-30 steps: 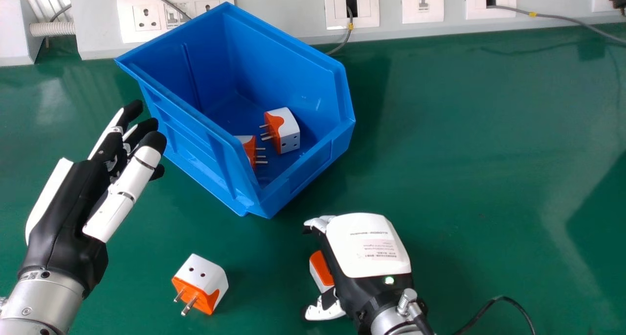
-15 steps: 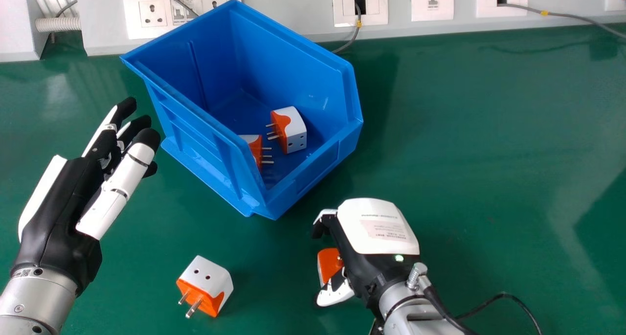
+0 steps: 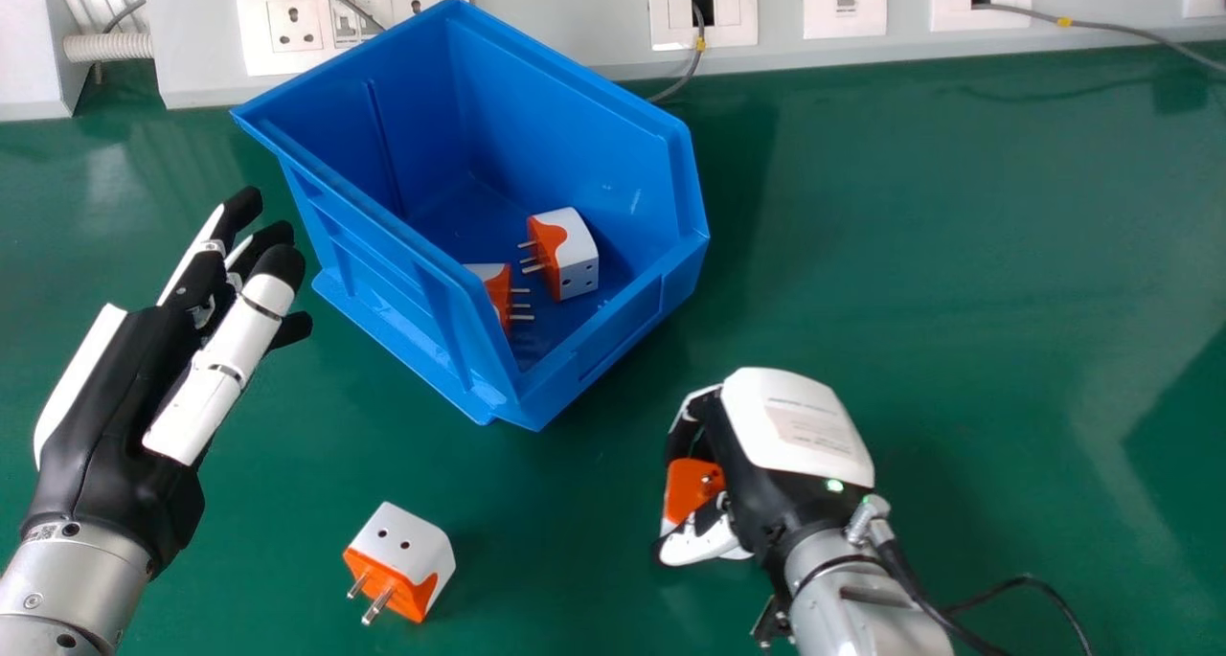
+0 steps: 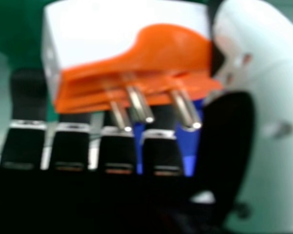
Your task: Pick all objects and put in blue box
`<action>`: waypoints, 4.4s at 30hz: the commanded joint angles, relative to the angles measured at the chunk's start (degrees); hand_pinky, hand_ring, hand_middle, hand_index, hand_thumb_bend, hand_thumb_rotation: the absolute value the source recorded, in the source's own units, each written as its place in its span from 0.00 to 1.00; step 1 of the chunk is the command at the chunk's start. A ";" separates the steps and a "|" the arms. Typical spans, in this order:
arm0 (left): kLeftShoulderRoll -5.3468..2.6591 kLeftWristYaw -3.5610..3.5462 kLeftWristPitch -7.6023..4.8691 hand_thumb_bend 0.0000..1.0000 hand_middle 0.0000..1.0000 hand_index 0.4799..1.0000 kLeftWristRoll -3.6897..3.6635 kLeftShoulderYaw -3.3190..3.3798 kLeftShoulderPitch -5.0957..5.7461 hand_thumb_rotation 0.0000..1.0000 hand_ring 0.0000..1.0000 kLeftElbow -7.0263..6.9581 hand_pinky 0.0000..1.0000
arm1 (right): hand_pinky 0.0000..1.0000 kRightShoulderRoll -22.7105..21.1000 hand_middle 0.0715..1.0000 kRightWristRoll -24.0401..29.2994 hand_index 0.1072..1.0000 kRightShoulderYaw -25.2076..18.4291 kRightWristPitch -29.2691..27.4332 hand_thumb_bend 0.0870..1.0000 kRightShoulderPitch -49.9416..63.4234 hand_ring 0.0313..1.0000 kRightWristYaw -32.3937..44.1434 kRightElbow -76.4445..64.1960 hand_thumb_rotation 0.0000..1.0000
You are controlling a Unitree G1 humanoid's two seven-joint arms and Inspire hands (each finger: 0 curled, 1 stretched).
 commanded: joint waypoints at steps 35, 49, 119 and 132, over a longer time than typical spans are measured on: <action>0.48 0.66 0.56 0.42 0.95 0.95 -0.16 0.51 0.01 0.68 0.94 -2.54 0.87 | 0.27 2.27 0.49 11.55 0.47 -5.91 6.75 0.43 5.06 0.39 3.36 -21.12 0.00; 0.03 0.98 -0.06 0.42 0.95 0.95 0.57 -0.20 0.57 0.68 0.94 -2.69 0.87 | 0.29 -0.32 0.48 9.69 0.49 -6.26 2.33 0.43 6.26 0.39 2.10 -30.03 0.00; -4.47 -1.44 -12.18 0.44 0.95 0.95 0.84 -0.53 14.52 0.66 0.93 -5.03 0.85 | 0.32 10.06 0.52 15.02 0.47 -3.37 -21.83 0.44 -60.13 0.43 -11.02 53.83 0.00; -4.90 -1.26 -12.53 0.45 0.95 0.95 1.23 -0.90 15.85 0.66 0.93 -6.21 0.85 | 0.33 11.73 0.52 15.93 0.48 -3.11 -23.63 0.44 -63.26 0.43 -12.16 59.78 0.00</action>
